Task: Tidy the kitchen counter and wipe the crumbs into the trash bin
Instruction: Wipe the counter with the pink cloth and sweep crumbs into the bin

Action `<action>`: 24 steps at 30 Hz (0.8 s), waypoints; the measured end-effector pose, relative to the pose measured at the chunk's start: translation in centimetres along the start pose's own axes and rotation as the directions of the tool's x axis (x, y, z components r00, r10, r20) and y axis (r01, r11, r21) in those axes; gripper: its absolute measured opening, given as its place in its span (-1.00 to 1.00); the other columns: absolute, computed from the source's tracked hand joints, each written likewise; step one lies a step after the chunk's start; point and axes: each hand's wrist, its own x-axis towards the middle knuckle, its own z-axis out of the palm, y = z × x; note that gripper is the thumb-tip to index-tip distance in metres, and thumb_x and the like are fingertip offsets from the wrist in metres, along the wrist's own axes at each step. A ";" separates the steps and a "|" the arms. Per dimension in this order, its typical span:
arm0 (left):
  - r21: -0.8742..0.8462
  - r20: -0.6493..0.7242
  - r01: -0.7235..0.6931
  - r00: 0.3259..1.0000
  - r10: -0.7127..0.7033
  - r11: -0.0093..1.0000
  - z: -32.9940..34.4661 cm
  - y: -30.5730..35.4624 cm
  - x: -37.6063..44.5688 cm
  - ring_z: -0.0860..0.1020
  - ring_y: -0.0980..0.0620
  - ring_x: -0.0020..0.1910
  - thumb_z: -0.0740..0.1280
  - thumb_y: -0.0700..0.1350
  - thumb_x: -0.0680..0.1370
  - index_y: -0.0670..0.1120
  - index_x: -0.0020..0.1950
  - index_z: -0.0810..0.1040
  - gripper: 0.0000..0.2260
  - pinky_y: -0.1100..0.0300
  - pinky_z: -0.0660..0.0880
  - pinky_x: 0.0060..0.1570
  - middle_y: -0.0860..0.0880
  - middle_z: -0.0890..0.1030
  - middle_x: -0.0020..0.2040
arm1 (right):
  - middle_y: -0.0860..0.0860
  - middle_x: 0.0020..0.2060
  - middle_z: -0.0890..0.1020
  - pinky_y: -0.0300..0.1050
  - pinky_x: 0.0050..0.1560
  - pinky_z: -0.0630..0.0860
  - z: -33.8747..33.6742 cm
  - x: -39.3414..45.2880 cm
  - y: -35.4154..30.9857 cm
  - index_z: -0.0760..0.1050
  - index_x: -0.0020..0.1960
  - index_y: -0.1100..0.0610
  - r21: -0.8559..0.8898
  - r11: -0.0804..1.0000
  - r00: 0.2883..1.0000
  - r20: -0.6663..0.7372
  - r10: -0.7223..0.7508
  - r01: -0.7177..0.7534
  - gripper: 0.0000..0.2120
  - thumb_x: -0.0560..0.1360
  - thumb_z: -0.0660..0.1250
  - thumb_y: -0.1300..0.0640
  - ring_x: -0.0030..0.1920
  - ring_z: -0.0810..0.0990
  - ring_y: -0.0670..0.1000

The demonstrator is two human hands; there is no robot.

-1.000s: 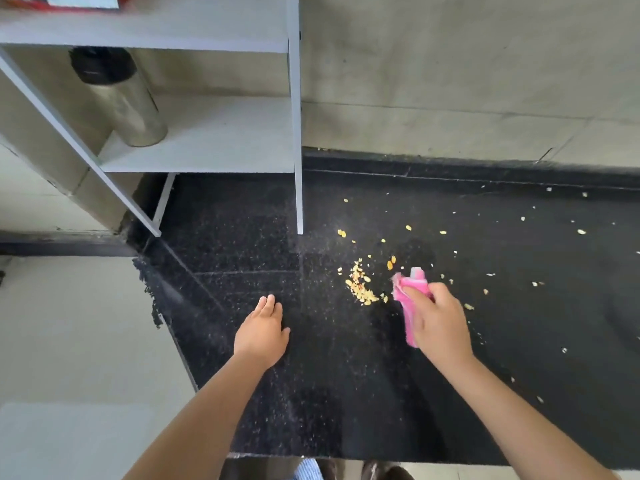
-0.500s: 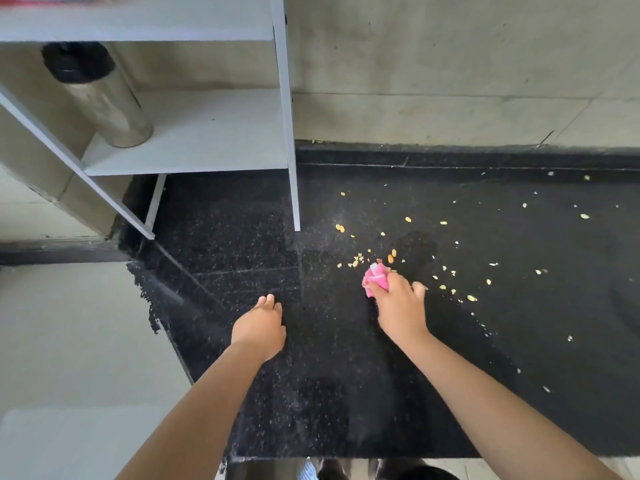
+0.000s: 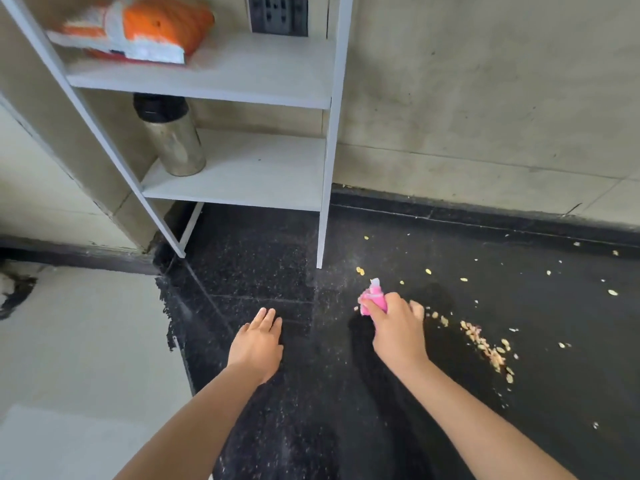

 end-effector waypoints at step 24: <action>-0.112 -0.007 0.029 1.000 -0.030 0.993 -3.0 0.9 5.6 -0.05 -0.01 0.55 0.02 0.05 0.65 -0.16 0.55 -0.06 -0.45 0.10 0.13 0.49 -0.08 -0.05 0.57 | 0.09 0.23 0.38 -0.08 0.19 0.27 0.1 1.4 10.4 0.27 0.43 0.01 -0.176 0.905 0.852 0.308 0.424 -0.387 -0.43 0.46 0.31 0.22 0.23 0.42 0.11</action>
